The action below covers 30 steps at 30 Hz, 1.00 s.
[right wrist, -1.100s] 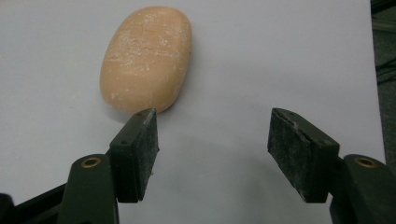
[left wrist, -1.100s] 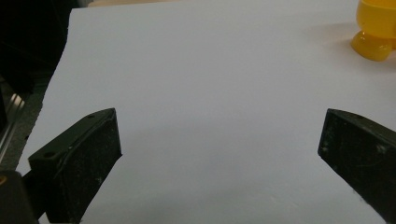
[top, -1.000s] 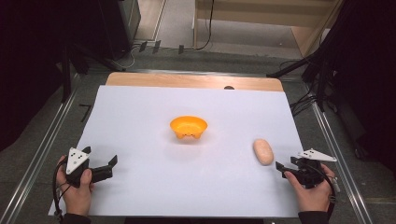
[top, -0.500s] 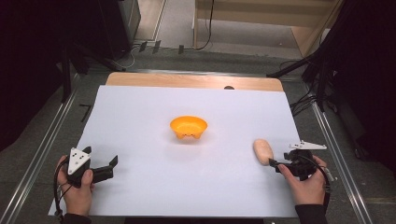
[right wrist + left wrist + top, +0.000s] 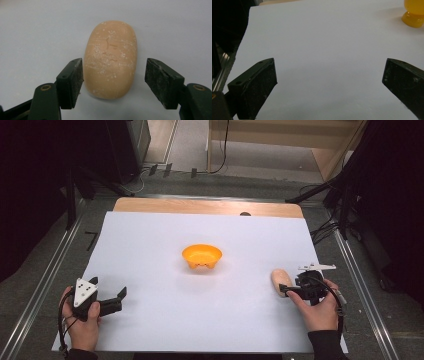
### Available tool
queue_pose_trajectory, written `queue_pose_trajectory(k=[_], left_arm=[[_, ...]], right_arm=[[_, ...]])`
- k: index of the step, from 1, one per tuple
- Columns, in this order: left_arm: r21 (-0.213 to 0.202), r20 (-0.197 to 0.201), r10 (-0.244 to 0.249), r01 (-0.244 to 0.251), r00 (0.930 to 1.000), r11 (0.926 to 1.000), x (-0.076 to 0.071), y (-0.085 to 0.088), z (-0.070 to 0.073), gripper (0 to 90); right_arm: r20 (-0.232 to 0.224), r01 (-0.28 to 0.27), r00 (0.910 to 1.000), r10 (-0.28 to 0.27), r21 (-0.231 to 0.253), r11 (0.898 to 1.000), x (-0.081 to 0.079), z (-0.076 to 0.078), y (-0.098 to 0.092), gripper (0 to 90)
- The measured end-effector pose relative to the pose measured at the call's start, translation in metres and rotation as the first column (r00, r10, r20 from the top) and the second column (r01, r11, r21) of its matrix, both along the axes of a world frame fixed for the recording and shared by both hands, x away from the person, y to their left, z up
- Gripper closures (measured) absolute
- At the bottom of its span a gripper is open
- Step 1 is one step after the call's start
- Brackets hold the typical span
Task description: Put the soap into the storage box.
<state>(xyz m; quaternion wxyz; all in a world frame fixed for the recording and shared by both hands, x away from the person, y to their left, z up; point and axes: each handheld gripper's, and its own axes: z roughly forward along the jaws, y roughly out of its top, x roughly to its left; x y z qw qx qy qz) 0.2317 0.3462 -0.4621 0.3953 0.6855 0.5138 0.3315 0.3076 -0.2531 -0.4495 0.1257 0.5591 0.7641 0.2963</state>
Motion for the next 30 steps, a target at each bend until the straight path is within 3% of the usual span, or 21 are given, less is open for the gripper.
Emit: queue_pose_trajectory(k=[11, 15, 30], left_arm=[[0.01, -0.002, 0.001, -0.001, 1.0, 1.0, 0.0, -0.001, 0.0, 0.0], [0.014, -0.003, 0.001, -0.001, 1.0, 0.9999, 0.0, -0.001, 0.0, 0.0], [0.017, -0.004, 0.0, 0.0, 1.0, 0.9999, 0.0, -0.001, 0.0, 0.0]], right_arm=[[-0.068, -0.006, 0.9976, 0.005, -0.02, 1.0, 0.02, -0.006, 0.013, 31.4], [-0.089, 0.023, 0.9957, -0.026, -0.037, 0.999, 0.025, -0.008, 0.018, 31.9], [-0.114, 0.026, 0.9929, -0.034, -0.067, 0.997, 0.032, -0.012, 0.024, 32.7]])
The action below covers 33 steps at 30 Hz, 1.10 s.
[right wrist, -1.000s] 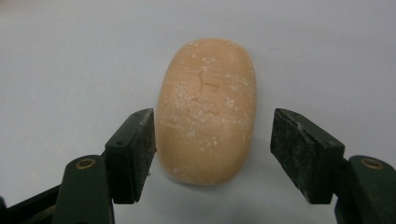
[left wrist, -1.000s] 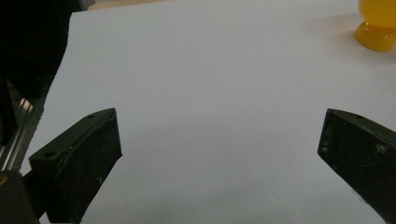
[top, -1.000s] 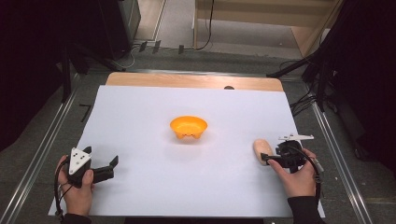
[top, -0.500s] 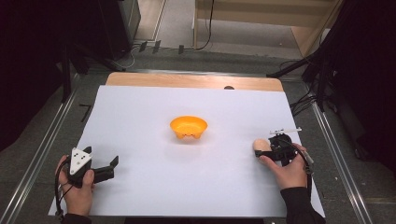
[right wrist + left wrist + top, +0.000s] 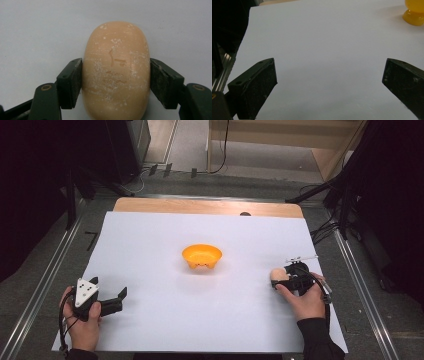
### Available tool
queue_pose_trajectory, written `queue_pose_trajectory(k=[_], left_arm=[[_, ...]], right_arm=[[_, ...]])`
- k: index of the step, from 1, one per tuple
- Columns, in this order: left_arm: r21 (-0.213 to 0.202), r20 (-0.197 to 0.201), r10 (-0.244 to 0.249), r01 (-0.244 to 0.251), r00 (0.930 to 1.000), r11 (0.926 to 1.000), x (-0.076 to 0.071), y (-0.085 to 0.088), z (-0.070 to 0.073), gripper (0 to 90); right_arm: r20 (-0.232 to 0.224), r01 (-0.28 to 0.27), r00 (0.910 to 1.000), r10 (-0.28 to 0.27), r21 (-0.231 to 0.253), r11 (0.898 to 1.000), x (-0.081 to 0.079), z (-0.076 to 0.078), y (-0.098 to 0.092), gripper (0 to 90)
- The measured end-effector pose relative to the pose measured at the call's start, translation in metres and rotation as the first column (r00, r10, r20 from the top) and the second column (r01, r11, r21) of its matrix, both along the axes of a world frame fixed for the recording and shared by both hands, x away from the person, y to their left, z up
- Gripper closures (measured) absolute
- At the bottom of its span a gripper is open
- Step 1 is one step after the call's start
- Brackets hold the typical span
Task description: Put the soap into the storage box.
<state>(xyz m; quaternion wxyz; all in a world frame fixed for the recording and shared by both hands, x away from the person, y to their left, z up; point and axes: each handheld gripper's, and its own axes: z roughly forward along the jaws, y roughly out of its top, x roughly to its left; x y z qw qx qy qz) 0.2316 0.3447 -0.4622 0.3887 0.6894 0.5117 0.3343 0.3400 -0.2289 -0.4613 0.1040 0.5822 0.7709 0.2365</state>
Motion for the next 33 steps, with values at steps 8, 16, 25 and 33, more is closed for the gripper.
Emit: queue_pose_trajectory(k=[8, 16, 25, 33], left_arm=[[0.002, 0.0, -0.001, 0.001, 1.0, 1.0, 0.0, 0.0, 0.0, 0.0], [0.002, 0.002, 0.0, 0.0, 1.0, 1.0, 0.0, 0.0, 0.0, 0.0], [0.002, 0.001, 0.001, -0.001, 1.0, 1.0, 0.0, -0.001, 0.0, 0.0], [0.005, 0.001, 0.0, 0.0, 1.0, 1.0, 0.0, -0.001, 0.0, 0.0]], right_arm=[[0.004, -0.011, 0.9999, 0.011, 0.003, 1.0, 0.0, 0.0, -0.001, 33.6], [-0.002, -0.025, 0.9997, 0.025, 0.005, 1.0, 0.002, 0.0, -0.001, 33.8], [0.045, -0.115, 0.9922, 0.116, -0.022, 0.993, 0.004, 0.006, 0.003, 33.8], [0.054, -0.243, 0.9681, 0.244, -0.034, 0.969, 0.009, 0.009, 0.011, 33.8]])
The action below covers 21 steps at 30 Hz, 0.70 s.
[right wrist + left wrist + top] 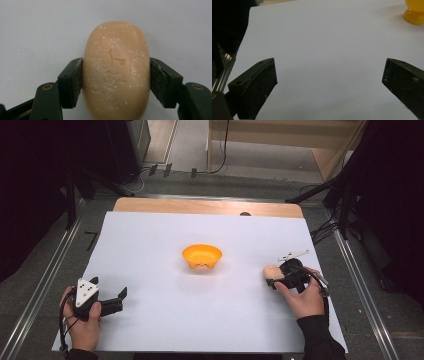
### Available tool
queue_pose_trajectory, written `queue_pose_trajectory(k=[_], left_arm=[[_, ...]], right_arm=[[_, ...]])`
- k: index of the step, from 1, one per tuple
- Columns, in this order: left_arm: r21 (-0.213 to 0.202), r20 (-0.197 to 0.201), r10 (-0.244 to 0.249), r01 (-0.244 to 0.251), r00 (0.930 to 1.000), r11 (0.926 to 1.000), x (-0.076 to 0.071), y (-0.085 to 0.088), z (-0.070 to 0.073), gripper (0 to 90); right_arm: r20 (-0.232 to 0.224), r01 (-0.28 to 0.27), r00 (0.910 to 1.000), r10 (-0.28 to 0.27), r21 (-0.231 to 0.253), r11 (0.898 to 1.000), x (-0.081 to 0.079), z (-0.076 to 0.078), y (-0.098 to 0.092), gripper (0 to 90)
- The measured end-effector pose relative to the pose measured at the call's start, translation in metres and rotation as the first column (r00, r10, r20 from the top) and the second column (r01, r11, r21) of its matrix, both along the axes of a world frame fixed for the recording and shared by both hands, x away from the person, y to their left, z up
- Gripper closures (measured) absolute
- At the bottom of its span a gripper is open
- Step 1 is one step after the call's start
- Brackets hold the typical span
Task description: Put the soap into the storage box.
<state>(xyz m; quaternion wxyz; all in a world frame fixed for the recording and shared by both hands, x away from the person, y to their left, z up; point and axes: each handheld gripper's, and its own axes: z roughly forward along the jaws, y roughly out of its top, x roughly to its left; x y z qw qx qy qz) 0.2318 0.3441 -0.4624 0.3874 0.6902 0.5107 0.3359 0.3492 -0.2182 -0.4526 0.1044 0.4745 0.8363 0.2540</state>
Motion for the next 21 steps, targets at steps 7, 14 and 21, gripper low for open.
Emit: queue_pose_trajectory(k=[7, 14, 21], left_arm=[[-0.002, 0.0, 0.0, 0.0, 1.0, 1.0, 0.0, 0.0, 0.0, 0.0], [-0.004, 0.0, -0.001, 0.001, 1.0, 1.0, 0.0, 0.0, 0.0, 0.0], [-0.004, -0.002, -0.001, 0.001, 1.0, 1.0, 0.0, 0.0, 0.0, 0.0]], right_arm=[[0.029, -0.059, 0.9979, 0.059, 0.002, 0.998, 0.004, 0.007, 0.009, 33.8], [0.053, -0.111, 0.9923, 0.112, -0.02, 0.994, 0.008, 0.019, 0.017, 33.8], [0.072, -0.179, 0.9808, 0.181, -0.043, 0.983, 0.016, 0.03, 0.026, 33.8]])
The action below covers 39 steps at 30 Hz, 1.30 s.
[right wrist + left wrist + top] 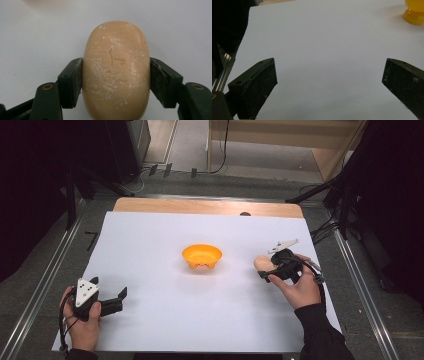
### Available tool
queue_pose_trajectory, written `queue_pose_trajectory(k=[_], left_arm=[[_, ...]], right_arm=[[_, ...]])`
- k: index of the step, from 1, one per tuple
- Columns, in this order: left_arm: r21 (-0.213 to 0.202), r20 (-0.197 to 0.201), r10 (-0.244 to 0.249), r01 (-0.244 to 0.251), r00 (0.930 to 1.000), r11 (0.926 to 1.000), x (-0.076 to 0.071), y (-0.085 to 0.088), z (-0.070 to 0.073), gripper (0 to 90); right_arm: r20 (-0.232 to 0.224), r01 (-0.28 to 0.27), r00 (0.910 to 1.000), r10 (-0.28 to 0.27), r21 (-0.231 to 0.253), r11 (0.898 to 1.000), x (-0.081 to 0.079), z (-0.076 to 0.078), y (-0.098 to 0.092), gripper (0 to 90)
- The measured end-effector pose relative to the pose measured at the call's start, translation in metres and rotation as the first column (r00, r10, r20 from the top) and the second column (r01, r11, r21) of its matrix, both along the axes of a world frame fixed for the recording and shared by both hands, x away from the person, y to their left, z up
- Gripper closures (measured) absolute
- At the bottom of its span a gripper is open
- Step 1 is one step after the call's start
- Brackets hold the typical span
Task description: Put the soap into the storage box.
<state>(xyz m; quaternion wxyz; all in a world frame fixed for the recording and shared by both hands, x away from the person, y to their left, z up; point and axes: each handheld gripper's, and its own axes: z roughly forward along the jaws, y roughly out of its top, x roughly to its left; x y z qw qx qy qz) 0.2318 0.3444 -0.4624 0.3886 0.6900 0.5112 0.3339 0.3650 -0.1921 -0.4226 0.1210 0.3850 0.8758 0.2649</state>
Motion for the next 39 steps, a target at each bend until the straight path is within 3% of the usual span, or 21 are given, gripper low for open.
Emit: queue_pose_trajectory(k=[14, 26, 34, 39], left_arm=[[-0.001, 0.0, -0.002, 0.002, 1.0, 1.0, 0.0, 0.001, 0.0, 0.1], [-0.005, 0.003, -0.002, 0.002, 1.0, 1.0, 0.0, 0.001, 0.0, 0.1], [-0.004, 0.003, -0.004, 0.004, 1.0, 1.0, 0.0, 0.001, 0.0, 0.1], [-0.002, 0.002, -0.006, 0.006, 1.0, 1.0, 0.0, 0.001, 0.0, 0.2]], right_arm=[[0.039, -0.133, 0.9903, 0.133, -0.011, 0.991, 0.019, 0.012, 0.024, 33.7], [0.051, -0.194, 0.9793, 0.196, -0.037, 0.98, 0.028, 0.015, 0.038, 33.8], [0.072, -0.245, 0.9662, 0.248, -0.048, 0.968, 0.033, 0.025, 0.053, 33.7], [0.079, -0.291, 0.9522, 0.295, -0.063, 0.955, 0.038, 0.03, 0.064, 33.7]])
